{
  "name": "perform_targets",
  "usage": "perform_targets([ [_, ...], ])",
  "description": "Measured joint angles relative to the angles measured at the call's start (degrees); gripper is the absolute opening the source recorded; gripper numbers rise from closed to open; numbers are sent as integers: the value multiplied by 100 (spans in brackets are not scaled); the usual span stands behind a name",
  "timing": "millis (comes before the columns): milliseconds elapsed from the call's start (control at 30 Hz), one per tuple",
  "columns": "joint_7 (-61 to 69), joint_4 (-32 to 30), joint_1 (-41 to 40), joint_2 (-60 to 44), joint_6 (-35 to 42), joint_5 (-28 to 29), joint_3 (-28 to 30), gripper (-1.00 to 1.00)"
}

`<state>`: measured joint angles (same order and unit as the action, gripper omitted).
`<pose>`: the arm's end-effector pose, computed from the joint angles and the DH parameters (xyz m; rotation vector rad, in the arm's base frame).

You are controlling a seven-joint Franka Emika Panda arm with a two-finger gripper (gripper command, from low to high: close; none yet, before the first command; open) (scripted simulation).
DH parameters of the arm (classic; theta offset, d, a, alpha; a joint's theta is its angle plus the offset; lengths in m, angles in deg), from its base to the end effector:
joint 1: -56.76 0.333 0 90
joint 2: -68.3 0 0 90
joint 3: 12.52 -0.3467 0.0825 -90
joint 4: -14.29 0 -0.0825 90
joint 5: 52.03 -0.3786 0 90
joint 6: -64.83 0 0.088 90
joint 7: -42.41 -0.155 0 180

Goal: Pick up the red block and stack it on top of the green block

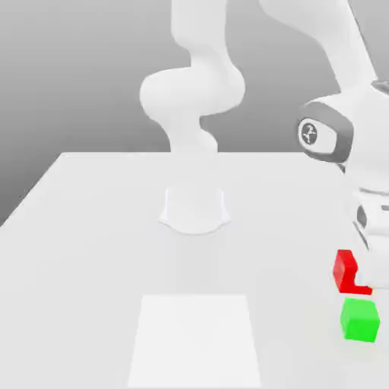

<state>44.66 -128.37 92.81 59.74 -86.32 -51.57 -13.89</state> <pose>0.3775 0.2892 0.2164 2.9510 1.0758 -0.0016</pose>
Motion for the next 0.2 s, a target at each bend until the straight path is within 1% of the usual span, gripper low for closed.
perform_targets([
  [100,-63,53,31,-588,-534,29,14,-100],
  [133,-72,60,30,-702,-640,36,13,100],
  [200,-72,60,30,-702,-640,36,13,100],
])
